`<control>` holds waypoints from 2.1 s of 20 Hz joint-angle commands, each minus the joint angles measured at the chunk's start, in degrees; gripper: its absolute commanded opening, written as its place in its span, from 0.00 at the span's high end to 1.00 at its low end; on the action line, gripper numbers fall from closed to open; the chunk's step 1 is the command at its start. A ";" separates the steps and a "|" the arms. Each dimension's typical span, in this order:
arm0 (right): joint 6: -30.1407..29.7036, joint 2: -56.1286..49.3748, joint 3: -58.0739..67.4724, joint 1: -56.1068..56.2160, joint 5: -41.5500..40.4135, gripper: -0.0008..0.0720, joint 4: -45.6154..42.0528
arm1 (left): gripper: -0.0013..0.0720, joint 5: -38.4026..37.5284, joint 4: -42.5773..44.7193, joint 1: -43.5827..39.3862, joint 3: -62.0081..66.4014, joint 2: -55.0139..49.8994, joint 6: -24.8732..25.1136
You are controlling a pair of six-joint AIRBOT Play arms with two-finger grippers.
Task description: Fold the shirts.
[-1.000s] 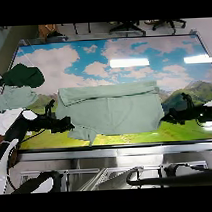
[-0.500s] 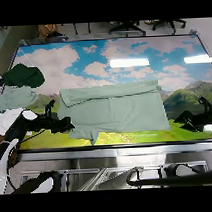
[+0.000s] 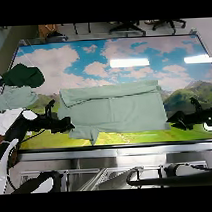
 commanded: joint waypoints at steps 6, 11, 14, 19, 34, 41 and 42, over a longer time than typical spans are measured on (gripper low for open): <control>-3.63 -2.69 0.24 9.57 -2.25 0.86 1.99 | 0.96 0.13 0.00 0.00 0.04 0.24 1.53; 1.64 3.45 3.08 7.39 -1.90 0.96 -1.92 | 0.96 -3.76 6.78 3.45 0.02 8.61 -2.67; 11.04 8.55 3.02 6.14 1.29 0.96 -12.20 | 0.96 -14.32 11.47 7.78 0.00 15.85 -5.62; 11.23 15.89 3.06 7.23 5.90 0.96 -6.95 | 0.96 -16.68 5.92 8.68 -1.97 25.83 -6.27; -23.76 -8.44 9.03 13.05 -24.17 0.92 29.90 | 0.96 13.25 -2.58 -1.97 27.08 -18.47 6.51; -10.10 -10.84 22.21 10.45 -21.73 0.41 8.79 | 0.05 -0.46 -2.78 0.63 41.88 -30.53 6.12; -9.22 -11.17 23.06 10.40 -21.27 0.25 8.55 | 0.05 -2.45 -2.75 1.38 43.69 -30.45 5.88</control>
